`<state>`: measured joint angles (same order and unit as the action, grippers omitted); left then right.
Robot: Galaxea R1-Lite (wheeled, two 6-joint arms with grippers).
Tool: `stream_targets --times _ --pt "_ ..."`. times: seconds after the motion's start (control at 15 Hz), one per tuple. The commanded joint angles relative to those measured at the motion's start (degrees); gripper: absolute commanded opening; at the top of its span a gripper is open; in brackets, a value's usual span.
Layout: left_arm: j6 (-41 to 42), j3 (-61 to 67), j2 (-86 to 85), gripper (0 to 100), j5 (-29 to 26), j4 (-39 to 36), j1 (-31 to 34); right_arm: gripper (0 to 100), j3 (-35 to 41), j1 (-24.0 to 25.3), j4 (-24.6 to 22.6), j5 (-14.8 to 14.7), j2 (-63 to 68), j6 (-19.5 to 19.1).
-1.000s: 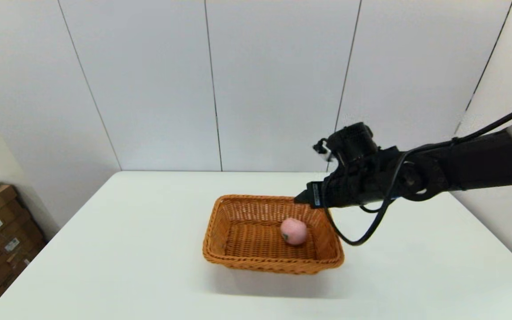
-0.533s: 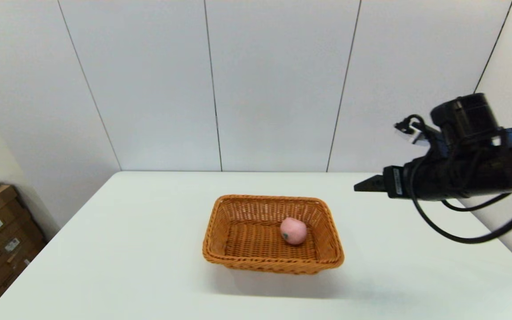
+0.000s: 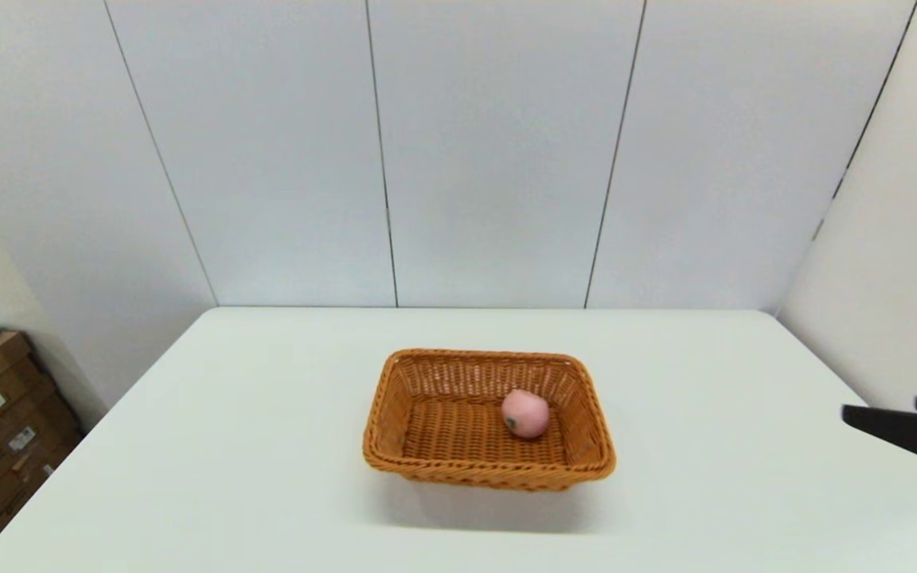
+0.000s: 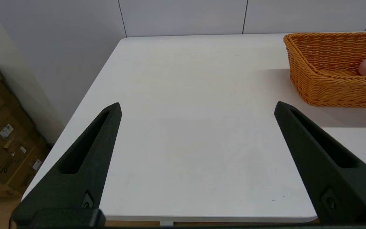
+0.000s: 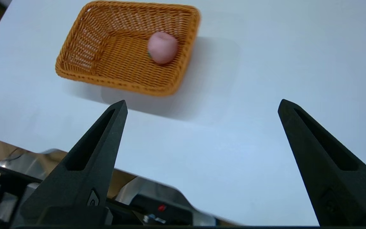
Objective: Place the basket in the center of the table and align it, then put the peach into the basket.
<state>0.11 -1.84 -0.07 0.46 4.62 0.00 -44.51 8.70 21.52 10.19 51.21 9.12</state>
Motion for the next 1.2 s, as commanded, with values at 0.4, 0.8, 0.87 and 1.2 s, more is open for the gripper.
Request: stream_targets --times 0.4,0.8,0.87,1.2 --pt "0.0 0.0 0.0 100 0.1 0.0 0.0 100 11.9 -6.7 16.4 -8.1 -33.9 -1.6" --pt "0.0 0.0 0.0 100 0.0 0.0 0.0 100 26.3 -8.2 5.2 -8.3 -46.3 -6.7" --pt "0.0 0.0 0.0 100 0.1 0.0 0.0 100 30.0 -8.2 0.5 -9.1 -47.9 -7.8" --pt "0.0 0.0 0.0 100 0.0 0.0 0.0 100 38.0 -8.3 -7.4 -10.6 -49.4 -8.3"
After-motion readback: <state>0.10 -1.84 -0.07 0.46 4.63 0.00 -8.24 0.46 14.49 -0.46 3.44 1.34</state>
